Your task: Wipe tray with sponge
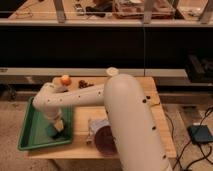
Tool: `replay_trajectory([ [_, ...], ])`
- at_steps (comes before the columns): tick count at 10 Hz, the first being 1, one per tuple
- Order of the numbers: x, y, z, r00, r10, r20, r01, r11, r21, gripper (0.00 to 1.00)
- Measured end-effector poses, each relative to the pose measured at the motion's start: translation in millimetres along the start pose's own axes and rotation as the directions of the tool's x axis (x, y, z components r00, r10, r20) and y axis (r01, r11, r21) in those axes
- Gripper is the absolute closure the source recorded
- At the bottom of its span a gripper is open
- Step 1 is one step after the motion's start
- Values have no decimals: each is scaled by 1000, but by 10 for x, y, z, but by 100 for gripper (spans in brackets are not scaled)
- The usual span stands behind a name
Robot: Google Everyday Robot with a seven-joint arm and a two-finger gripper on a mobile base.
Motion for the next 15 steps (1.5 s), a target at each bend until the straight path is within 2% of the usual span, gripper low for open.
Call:
replay_trajectory([
  [1, -95, 119, 18, 1000, 0, 6, 0, 1000, -4, 100],
  [3, -232, 115, 66, 1000, -22, 17, 22, 1000, 1, 100],
  [4, -328, 19, 92, 998, -50, 26, 49, 999, 6, 100],
  [6, -548, -354, 156, 992, -118, 33, 117, 993, 18, 100],
  [8, -628, -738, 207, 986, -164, 34, 164, 986, 22, 100],
  [11, -432, -1065, 232, 989, -148, 5, 148, 989, 10, 100],
  [12, -244, -1115, 208, 993, -118, -13, 118, 993, 9, 100],
  [13, -149, -1119, 190, 994, -105, -20, 105, 994, 10, 100],
  [15, 321, -1006, 115, 998, -40, -49, 40, 999, 7, 100],
])
